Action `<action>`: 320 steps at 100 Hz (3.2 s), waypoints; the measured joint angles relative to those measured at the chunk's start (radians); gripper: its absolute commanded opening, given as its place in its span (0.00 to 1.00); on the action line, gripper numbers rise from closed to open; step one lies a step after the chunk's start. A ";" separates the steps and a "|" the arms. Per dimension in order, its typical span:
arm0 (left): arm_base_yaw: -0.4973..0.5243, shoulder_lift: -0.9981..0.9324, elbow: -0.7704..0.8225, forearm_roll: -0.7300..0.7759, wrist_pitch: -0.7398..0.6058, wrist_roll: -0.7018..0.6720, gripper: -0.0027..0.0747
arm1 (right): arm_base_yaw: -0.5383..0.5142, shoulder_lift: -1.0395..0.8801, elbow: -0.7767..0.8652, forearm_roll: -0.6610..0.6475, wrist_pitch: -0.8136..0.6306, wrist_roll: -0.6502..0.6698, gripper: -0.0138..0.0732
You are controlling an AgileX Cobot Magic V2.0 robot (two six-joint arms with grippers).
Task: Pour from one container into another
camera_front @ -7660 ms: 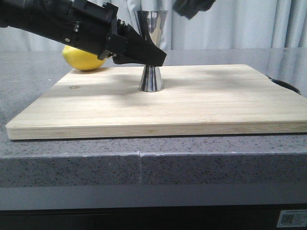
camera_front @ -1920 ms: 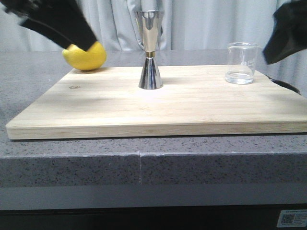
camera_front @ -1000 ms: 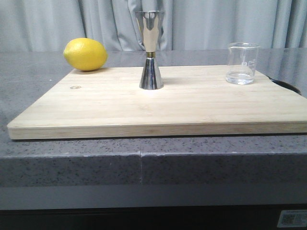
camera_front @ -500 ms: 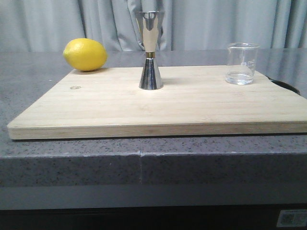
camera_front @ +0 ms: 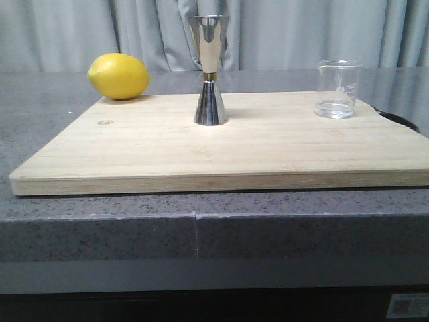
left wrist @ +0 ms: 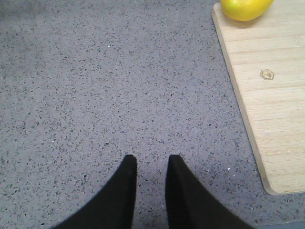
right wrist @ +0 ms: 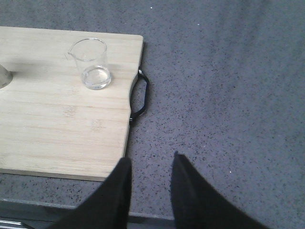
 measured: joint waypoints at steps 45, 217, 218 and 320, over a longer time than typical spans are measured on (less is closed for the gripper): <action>0.000 0.000 0.000 -0.001 -0.002 0.000 0.01 | 0.000 0.000 0.001 -0.001 -0.004 0.000 0.09; 0.226 -0.802 0.846 -0.156 -0.695 0.176 0.01 | 0.000 0.000 0.003 -0.004 -0.010 -0.002 0.09; 0.226 -0.802 0.846 -0.156 -0.695 0.176 0.01 | 0.000 0.000 0.003 -0.004 -0.010 -0.002 0.09; 0.224 -0.802 0.846 -0.155 -0.697 0.177 0.01 | -0.126 -0.370 0.487 0.026 -0.513 -0.002 0.09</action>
